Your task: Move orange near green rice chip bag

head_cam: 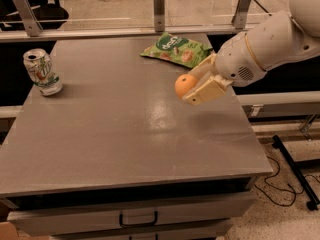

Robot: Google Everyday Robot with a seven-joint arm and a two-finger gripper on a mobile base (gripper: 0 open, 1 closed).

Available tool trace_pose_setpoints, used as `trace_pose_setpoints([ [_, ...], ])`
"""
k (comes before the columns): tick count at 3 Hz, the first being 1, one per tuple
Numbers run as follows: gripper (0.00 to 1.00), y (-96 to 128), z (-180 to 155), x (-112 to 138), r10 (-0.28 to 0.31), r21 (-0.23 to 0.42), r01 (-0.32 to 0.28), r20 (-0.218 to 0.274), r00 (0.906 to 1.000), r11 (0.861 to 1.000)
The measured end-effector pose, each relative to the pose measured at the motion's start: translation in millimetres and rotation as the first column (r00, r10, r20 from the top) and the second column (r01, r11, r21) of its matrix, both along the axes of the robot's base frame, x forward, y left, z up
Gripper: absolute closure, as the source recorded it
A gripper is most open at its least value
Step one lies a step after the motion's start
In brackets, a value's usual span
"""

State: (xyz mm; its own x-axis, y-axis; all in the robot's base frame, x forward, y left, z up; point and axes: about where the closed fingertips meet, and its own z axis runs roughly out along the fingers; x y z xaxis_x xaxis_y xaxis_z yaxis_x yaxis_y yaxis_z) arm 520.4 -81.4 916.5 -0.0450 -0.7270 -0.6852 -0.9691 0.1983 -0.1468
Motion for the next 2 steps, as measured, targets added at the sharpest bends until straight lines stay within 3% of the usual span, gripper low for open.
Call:
trace_pose_setpoints([
  [1, 1.0, -26, 8, 27, -0.057, 0.007, 0.057, 0.061, 0.9965, 0.998],
  [2, 1.0, -60, 14, 71, -0.121, 0.059, 0.115, 0.11, 0.9866, 0.992],
])
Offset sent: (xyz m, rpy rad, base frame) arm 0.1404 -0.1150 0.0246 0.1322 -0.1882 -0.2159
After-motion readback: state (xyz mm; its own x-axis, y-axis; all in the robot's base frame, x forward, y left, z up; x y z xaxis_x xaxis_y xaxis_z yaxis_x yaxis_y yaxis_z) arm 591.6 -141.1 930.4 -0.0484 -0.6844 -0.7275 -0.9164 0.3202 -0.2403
